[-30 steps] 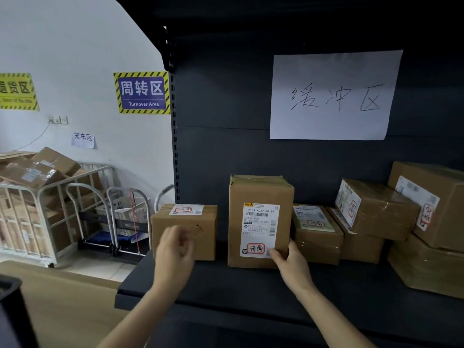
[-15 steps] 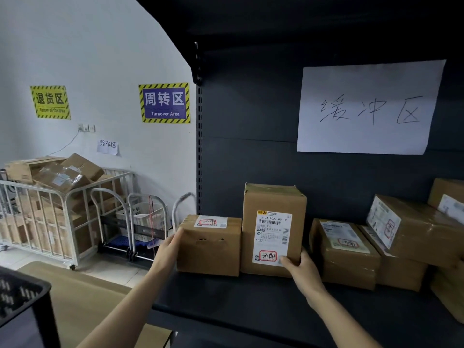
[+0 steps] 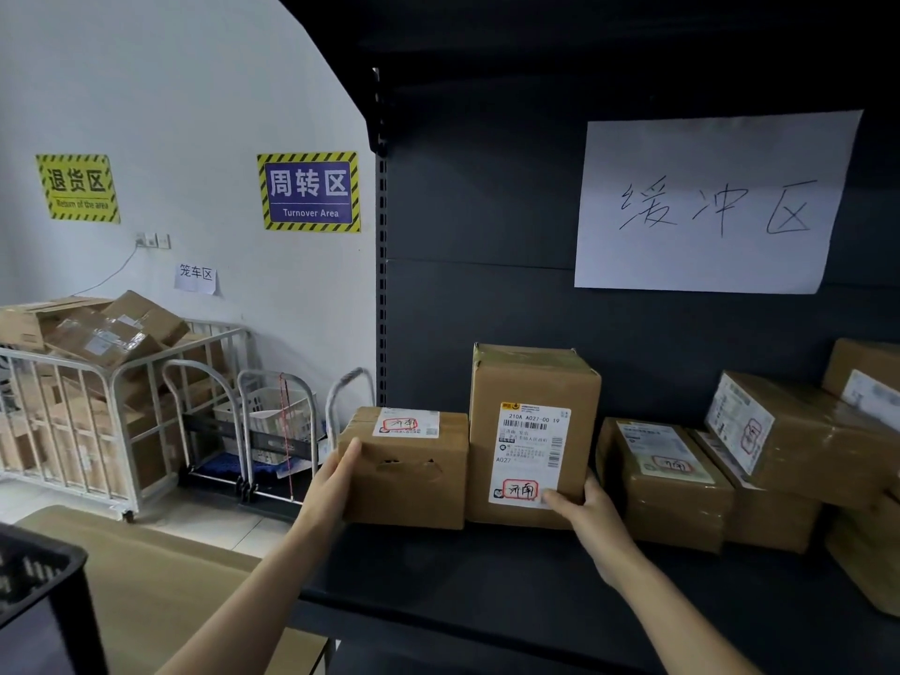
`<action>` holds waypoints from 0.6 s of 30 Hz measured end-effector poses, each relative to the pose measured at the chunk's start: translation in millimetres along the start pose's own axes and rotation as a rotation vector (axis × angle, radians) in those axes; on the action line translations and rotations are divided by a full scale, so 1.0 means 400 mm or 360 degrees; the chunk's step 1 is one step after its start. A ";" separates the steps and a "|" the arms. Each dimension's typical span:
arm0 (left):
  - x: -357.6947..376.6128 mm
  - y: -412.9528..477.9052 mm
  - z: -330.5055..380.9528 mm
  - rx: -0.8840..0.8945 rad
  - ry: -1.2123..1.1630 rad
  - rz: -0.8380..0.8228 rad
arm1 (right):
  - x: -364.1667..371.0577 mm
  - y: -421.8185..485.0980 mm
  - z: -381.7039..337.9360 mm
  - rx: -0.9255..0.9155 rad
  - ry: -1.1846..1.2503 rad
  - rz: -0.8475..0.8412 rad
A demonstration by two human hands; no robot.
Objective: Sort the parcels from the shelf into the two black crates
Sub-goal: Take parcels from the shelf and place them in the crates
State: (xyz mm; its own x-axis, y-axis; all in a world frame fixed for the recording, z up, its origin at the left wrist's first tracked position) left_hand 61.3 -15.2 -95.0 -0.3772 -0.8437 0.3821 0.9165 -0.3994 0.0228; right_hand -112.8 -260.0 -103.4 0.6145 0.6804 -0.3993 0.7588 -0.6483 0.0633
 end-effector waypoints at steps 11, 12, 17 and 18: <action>0.011 -0.075 0.051 0.0180 0.0046 0.0088 | -0.060 -0.072 -0.059 -0.0145 -0.0052 -0.0020; 0.013 -0.089 0.060 0.0198 0.0055 0.0097 | -0.063 -0.079 -0.066 -0.0160 -0.0049 -0.0026; -0.006 -0.171 0.106 0.0258 0.0083 0.0204 | -0.061 -0.121 -0.109 -0.0250 -0.0038 -0.0081; -0.013 -0.190 0.115 0.0274 0.0083 0.0221 | -0.055 -0.129 -0.118 -0.0274 -0.0029 -0.0105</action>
State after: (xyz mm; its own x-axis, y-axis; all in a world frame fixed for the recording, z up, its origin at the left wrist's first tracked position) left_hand -0.2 36.1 -56.5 -0.2481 -0.9055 0.3441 0.9676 -0.2147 0.1327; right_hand -155.4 -225.6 -54.7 0.5595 0.7121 -0.4242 0.8239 -0.5335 0.1912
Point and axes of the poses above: each hand's wrist, its own y-axis towards the middle knuckle, its own x-axis out of the palm, z = x × y, the point moved 6 cm from there along y, towards the middle knuckle, and after that the axes turned 13 degrees about -y, right-handed, at the moved point
